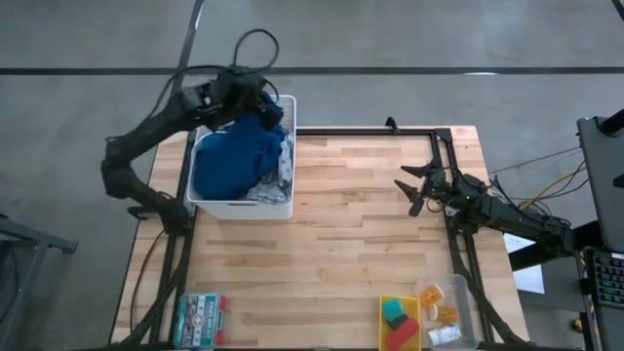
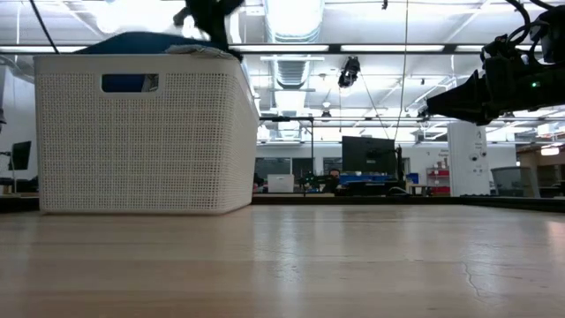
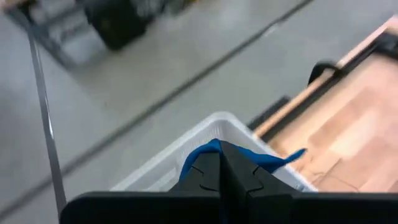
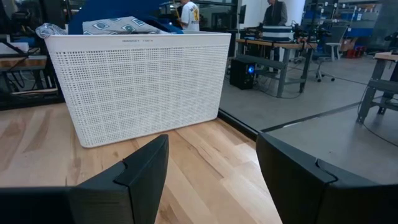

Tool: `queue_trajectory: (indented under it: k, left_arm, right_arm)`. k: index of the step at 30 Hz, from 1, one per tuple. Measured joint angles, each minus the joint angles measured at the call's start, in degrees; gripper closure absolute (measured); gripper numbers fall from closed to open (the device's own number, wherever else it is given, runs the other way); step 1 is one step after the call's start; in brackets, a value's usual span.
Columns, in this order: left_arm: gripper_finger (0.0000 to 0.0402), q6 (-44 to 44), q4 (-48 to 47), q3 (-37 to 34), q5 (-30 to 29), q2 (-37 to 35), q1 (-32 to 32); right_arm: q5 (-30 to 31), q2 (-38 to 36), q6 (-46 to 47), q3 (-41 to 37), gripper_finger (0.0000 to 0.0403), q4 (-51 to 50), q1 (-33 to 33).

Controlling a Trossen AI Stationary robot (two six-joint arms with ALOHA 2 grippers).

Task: Pick & Place Medicine items
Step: Put the blue patient gown into the white laundry bin

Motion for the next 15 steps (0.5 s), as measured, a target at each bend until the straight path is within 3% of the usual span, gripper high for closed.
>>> queue_trajectory:
  k: [10, 15]
  left_arm:
    - [0.0401, -5.3, 0.2, -14.3, 2.5, 0.6, 2.1]
    - [0.0401, -7.9, 5.3, -21.8, 2.5, 0.6, 2.1]
  right_arm:
    - [0.0, 0.0, 0.0, 0.0, 0.0165, 0.0, 0.0]
    - [0.0, 0.0, 0.0, 0.0, 0.0165, 0.0, 0.0]
